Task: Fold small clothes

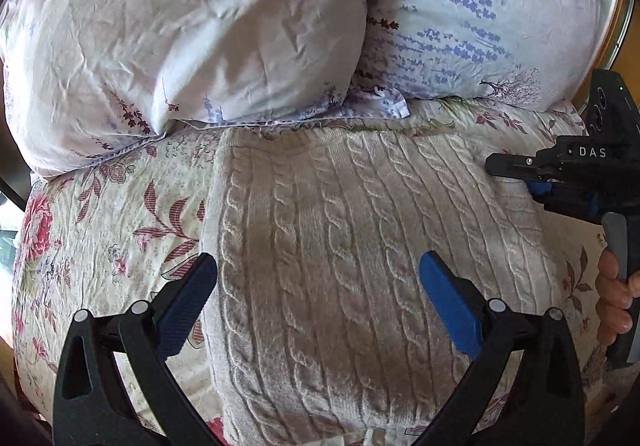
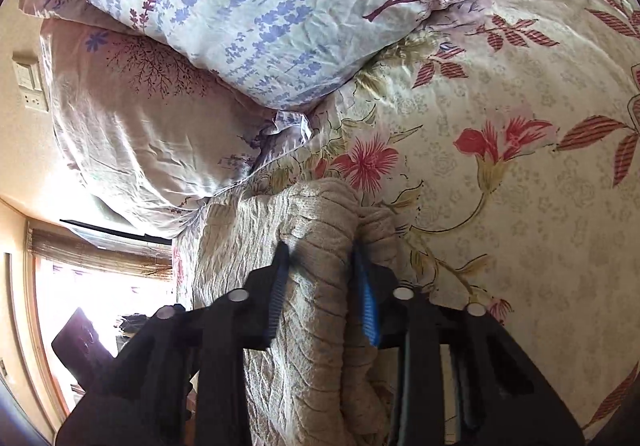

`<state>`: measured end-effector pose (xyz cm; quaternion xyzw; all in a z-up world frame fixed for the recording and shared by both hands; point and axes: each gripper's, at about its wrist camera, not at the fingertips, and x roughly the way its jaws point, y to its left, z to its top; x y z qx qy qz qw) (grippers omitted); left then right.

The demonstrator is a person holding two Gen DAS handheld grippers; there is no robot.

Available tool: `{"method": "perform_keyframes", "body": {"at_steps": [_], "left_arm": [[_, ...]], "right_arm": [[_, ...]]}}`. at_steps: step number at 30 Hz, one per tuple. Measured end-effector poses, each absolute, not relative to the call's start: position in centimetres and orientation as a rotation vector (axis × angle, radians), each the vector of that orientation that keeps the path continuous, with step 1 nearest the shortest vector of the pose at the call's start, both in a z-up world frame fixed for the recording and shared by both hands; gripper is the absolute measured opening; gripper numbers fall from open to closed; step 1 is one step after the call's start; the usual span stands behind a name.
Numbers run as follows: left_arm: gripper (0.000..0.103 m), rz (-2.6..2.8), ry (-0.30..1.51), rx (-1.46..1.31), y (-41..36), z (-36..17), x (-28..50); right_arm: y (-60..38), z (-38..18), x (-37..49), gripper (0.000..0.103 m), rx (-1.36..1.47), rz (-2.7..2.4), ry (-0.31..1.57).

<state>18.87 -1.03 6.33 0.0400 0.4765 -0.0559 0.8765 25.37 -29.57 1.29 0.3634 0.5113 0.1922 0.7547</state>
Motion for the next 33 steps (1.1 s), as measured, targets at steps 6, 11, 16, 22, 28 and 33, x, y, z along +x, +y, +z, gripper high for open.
{"method": "perform_keyframes", "body": {"at_steps": [6, 11, 16, 22, 28, 33], "left_arm": [[0.101, -0.106, 1.005, 0.082, -0.9, 6.0, 19.1], [0.101, -0.099, 1.013, 0.087, -0.9, 5.7, 19.4], [0.101, -0.095, 1.021, 0.105, -1.0, 5.1, 19.5], [0.101, -0.171, 0.968, 0.025, 1.1, 6.7, 18.4], [0.101, -0.259, 0.961, 0.008, 2.3, 6.7, 16.3], [0.101, -0.203, 1.078, 0.014, 1.9, 2.9, 16.8]], "right_arm": [[-28.6, 4.3, 25.5, 0.009, 0.655, 0.411, 1.000], [-27.5, 5.6, 26.2, 0.009, 0.522, 0.359, 0.968], [-28.1, 1.0, 26.2, 0.011, 0.595, 0.300, 1.107], [-31.3, 3.6, 23.4, 0.050, 0.698, 0.330, 1.053], [-29.5, 2.3, 20.7, 0.049, 0.695, 0.399, 1.133], [-26.9, 1.0, 21.0, 0.049, 0.532, 0.291, 1.154]]}}
